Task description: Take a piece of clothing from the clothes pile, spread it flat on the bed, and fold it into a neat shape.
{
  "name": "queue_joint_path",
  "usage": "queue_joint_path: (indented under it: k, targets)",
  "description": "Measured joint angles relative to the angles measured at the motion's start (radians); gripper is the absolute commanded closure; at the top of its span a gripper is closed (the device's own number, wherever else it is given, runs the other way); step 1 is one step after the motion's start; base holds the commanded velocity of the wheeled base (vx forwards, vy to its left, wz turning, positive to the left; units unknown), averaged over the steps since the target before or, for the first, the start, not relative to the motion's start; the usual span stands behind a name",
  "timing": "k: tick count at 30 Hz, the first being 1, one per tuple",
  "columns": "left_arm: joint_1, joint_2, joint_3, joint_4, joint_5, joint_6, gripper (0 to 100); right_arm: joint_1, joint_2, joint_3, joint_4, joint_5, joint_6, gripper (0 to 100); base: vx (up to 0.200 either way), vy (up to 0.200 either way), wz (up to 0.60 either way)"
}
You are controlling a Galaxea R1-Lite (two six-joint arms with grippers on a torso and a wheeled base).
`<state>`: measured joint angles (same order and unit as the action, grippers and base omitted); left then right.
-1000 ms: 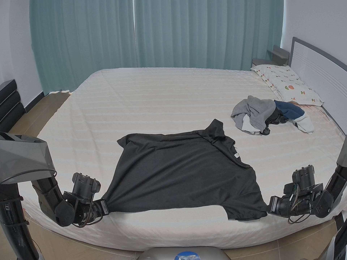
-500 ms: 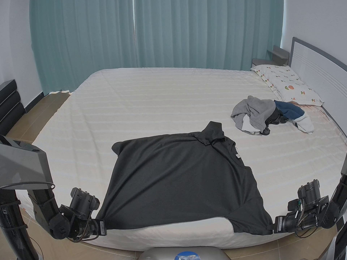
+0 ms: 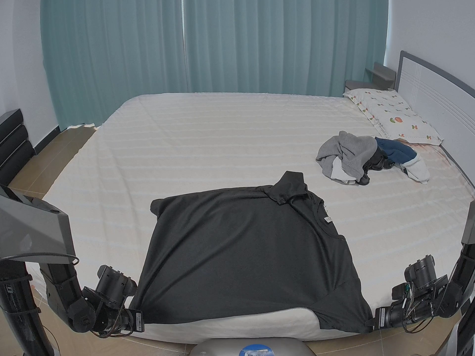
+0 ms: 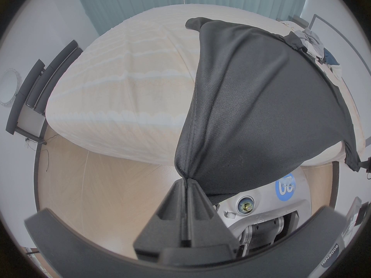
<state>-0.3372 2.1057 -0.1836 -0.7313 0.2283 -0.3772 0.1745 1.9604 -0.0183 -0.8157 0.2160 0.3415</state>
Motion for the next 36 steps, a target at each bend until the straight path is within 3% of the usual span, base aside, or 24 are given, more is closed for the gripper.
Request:
queue_joint_path:
  k: [3,4,6,7,23,36]
  targets:
    - [-0.001,0.002,0.0,-0.001,0.0,-0.002,100,0.001,0.018,0.0,-0.006,0.0,-0.001,100,0.0,0.0,0.0]
    - [-0.002,0.002,0.0,-0.001,0.0,-0.003,0,0.002,0.022,0.0,-0.008,0.0,-0.001,100,0.0,0.0,0.0]
    - [-0.002,0.003,-0.001,-0.003,-0.001,-0.004,0,0.003,0.033,-0.001,-0.019,0.001,-0.001,100,0.0,0.0,0.0]
    - [-0.002,0.004,-0.001,-0.004,-0.002,-0.005,0,0.003,0.038,-0.002,-0.029,0.001,-0.001,0,0.0,0.0,0.0]
    - [0.004,-0.001,-0.026,-0.051,-0.009,-0.03,0,-0.048,0.077,-0.024,-0.222,0.028,0.023,0,0.0,0.0,0.0]
    - [0.029,0.006,-0.141,-0.119,-0.067,-0.239,0,-0.108,0.168,-0.203,-0.226,0.087,0.059,0,0.0,0.0,0.0]
